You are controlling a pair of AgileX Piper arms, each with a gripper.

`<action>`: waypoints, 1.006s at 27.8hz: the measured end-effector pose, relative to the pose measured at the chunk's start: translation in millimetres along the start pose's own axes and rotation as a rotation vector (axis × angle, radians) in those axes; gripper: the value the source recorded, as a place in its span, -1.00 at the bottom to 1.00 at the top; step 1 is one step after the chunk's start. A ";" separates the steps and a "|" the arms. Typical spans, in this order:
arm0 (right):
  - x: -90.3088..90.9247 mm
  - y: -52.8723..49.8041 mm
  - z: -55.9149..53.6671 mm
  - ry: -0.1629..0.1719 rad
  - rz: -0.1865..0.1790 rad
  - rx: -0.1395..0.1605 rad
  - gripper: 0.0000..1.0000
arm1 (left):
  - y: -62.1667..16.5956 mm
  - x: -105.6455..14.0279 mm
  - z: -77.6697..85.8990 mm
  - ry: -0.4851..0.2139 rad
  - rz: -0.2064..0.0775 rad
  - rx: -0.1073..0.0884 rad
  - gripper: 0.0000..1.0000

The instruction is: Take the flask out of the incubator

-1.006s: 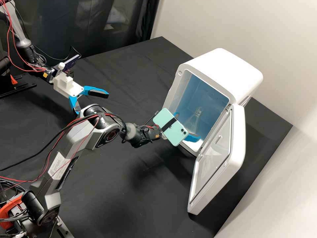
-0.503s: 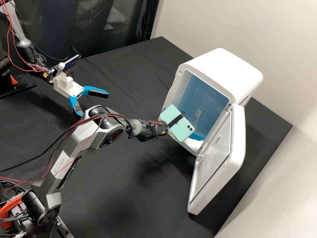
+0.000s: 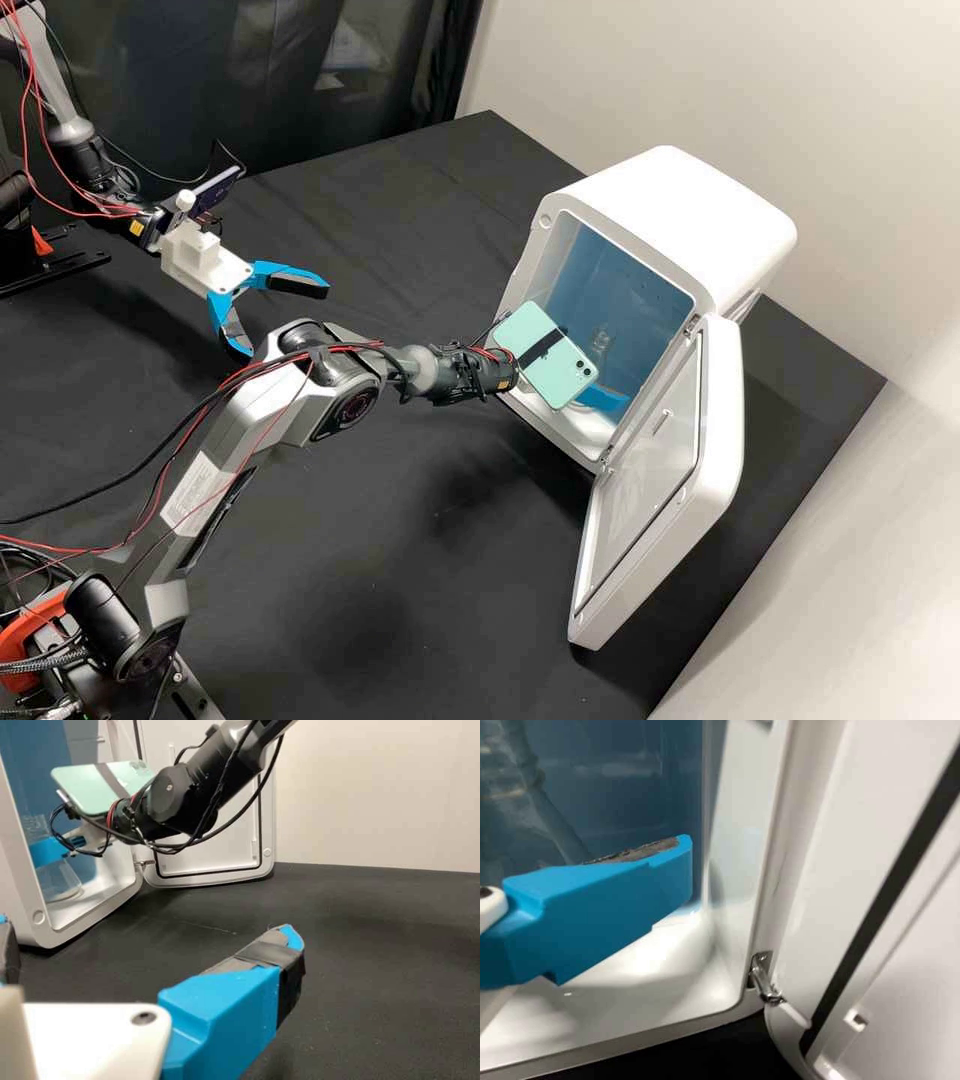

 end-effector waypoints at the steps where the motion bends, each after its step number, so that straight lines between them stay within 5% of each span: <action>1: 1.4 0.0 -0.4 -0.004 -0.002 0.002 1.00 | -0.1 0.1 0.3 -0.001 0.000 0.000 1.00; 10: 14.1 -0.3 -11.3 -0.013 0.005 -0.026 1.00 | -0.4 0.3 1.9 -0.008 -0.002 0.001 1.00; 13: 19.6 -2.1 -11.4 -0.014 0.007 -0.062 1.00 | -0.5 0.4 2.5 -0.010 -0.002 0.001 1.00; 28: 40.2 -0.3 -19.5 -0.042 0.003 -0.102 1.00 | -0.9 2.0 6.7 -0.027 -0.006 0.004 1.00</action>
